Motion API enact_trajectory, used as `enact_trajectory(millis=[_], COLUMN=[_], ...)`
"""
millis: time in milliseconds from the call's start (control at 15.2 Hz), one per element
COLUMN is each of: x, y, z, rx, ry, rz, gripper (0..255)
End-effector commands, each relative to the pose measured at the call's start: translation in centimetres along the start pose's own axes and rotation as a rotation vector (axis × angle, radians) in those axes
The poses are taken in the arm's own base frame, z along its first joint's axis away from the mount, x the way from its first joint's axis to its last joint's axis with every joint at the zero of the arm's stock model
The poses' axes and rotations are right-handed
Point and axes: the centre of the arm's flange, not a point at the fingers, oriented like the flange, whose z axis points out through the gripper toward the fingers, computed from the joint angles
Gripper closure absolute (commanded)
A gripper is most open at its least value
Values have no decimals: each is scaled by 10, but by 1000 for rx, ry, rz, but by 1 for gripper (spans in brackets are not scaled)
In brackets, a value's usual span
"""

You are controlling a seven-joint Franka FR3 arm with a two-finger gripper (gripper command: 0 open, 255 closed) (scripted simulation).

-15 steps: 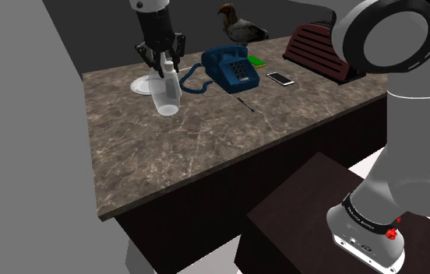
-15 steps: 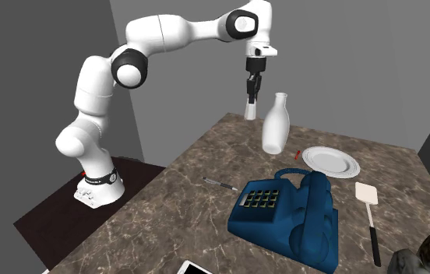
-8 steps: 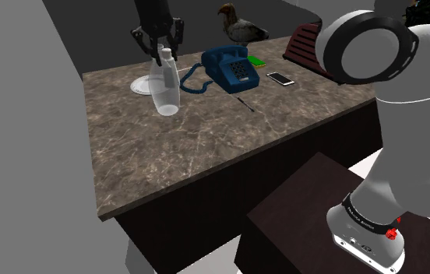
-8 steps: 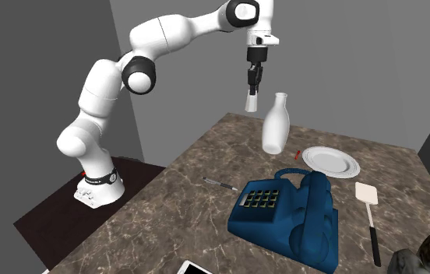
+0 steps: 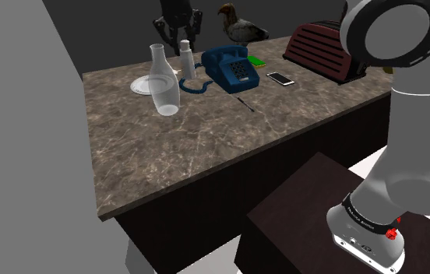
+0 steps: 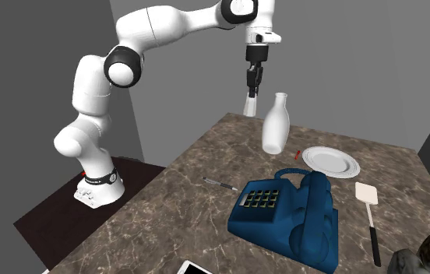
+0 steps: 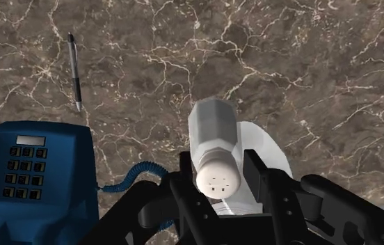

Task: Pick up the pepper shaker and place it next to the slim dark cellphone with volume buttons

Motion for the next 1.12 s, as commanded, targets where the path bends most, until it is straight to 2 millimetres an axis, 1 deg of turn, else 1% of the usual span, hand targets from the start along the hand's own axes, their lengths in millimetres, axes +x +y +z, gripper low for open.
enact_trajectory(millis=[0,1056], x=[2,38], y=[27,233], z=[4,29], rx=[0,0], ry=[0,0], rz=[0,0], gripper=[255,255])
